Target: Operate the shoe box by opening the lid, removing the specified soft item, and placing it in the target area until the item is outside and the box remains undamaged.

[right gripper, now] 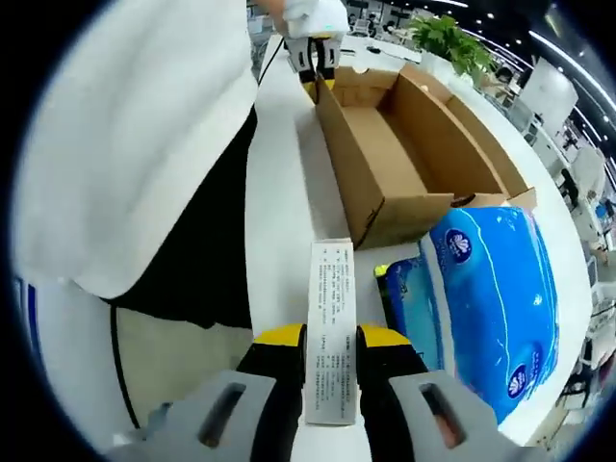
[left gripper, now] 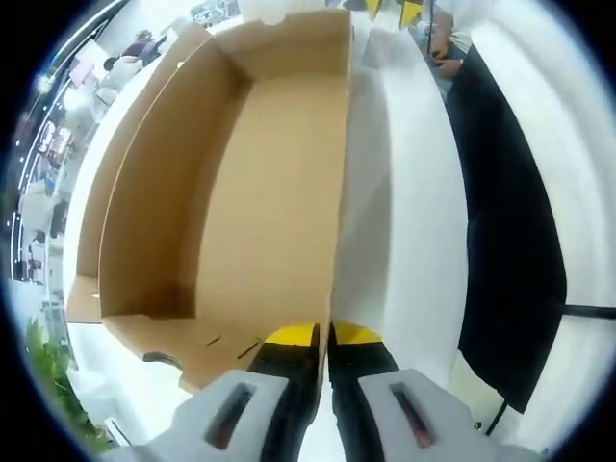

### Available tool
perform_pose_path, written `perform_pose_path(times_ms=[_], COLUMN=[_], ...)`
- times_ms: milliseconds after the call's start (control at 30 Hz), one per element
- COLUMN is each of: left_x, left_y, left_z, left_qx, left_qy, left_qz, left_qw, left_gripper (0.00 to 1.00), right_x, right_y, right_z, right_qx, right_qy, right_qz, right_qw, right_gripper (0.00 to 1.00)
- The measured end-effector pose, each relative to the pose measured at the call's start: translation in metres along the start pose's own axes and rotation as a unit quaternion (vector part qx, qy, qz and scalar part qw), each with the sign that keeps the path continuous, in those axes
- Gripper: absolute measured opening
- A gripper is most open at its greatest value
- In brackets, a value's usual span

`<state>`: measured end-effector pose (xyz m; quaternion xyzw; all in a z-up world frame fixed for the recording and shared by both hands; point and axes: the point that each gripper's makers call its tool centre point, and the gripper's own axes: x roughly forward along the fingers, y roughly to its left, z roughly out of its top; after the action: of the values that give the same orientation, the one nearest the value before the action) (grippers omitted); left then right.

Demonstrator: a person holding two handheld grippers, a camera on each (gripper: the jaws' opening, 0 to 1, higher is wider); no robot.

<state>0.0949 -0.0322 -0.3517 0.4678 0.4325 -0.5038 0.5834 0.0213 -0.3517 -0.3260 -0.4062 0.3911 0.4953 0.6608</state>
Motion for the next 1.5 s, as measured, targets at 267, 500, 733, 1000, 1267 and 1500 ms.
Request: perform_pose_path(times_ms=[267,500,733,1000,1267,1500], left_x=[0.0,0.0,0.001,0.001,0.0,0.001], left_y=[0.0,0.001,0.001,0.001,0.0,0.001], left_z=[-0.001,-0.001,-0.002,-0.002,-0.002,-0.002], left_qx=[-0.001,0.0,0.003,0.006,0.007,0.004], left_qy=[0.004,0.007,0.011,0.012,0.013,0.017], left_qz=[0.001,0.002,0.001,0.002,0.004,0.0], left_qw=[1.0,1.0,0.9999,0.9999,0.9999,0.9998], left_gripper=[0.03,0.03,0.03,0.03,0.03,0.03], right_x=[0.004,0.003,-0.003,-0.005,-0.011,-0.032], right_y=[-0.009,-0.018,-0.021,-0.022,-0.022,-0.018], right_z=[-0.009,-0.012,-0.011,-0.015,-0.01,-0.004], right_qx=[-0.032,-0.036,-0.055,-0.089,-0.078,-0.026], right_qy=[0.021,0.034,0.036,0.043,0.031,0.018], right_qz=[-0.008,-0.036,-0.055,-0.058,-0.074,-0.11], right_qw=[0.9992,0.9981,0.9963,0.9934,0.9938,0.9934], right_gripper=[0.18,0.19,0.19,0.19,0.2,0.23])
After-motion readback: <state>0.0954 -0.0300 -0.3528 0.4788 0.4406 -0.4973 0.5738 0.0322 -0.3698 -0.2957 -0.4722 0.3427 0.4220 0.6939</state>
